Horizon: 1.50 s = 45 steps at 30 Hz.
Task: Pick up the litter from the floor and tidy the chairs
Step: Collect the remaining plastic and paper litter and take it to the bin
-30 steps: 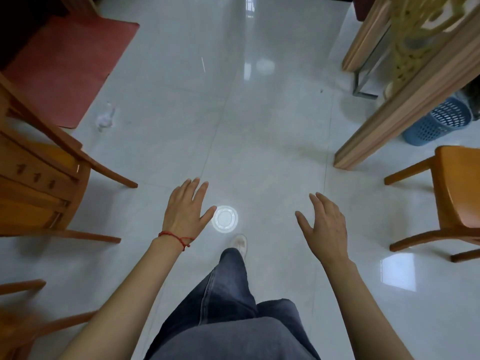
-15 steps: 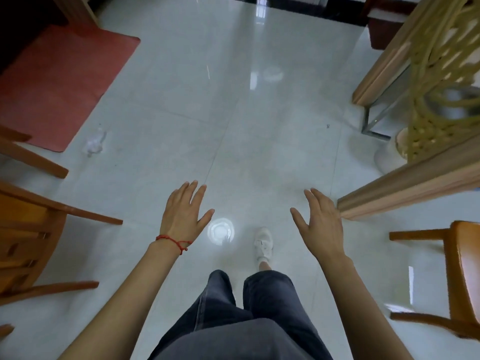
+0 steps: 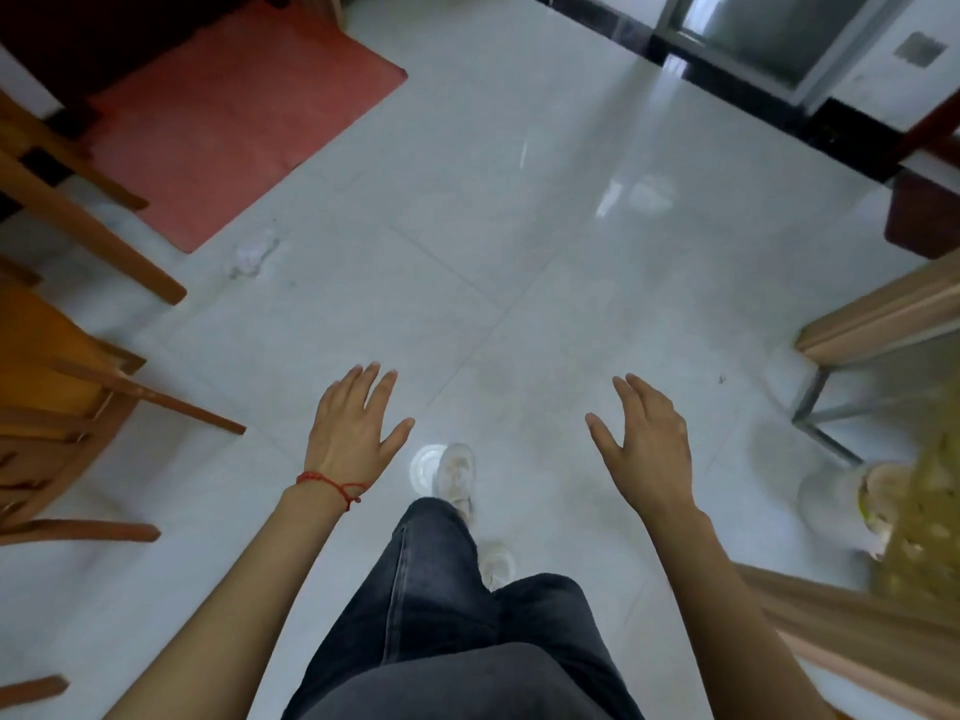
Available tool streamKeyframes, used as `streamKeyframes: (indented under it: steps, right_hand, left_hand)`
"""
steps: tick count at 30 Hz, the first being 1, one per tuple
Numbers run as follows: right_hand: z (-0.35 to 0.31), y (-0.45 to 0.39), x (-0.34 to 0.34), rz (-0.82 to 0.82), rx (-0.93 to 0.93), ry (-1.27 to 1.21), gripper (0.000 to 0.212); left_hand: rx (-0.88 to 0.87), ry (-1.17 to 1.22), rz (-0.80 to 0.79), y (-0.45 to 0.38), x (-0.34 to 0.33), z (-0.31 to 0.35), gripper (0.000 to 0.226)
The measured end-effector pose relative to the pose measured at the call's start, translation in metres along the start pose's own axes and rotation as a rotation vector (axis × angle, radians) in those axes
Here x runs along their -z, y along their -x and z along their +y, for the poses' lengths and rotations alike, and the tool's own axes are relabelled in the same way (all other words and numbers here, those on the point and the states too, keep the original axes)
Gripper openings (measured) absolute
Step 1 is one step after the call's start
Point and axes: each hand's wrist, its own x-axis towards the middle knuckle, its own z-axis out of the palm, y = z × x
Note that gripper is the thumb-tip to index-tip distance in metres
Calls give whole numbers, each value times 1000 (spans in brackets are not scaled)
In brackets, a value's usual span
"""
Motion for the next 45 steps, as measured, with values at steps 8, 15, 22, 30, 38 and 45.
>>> streamKeyframes:
  steps: [8, 15, 22, 30, 38, 45]
  right_hand:
    - [-59, -162, -13, -77, 165, 22, 53]
    - [-149, -281, -15, -115, 369, 26, 52]
    - [-236, -374, -47, -254, 593, 77, 53]
    - [-361, -496, -95, -354, 835, 122, 53]
    - [-486, -580, -134, -427, 978, 177, 54]
    - [-585, -617, -190, -453, 991, 202, 54]
  left_hand:
    - [183, 6, 89, -113, 30, -55, 61]
    - [349, 48, 152, -176, 72, -111, 62]
    - [533, 102, 216, -212, 102, -168, 67]
    - [772, 90, 268, -265, 136, -260, 56]
    - [918, 121, 255, -311, 174, -340, 57]
    - [916, 128, 212, -349, 205, -450, 61]
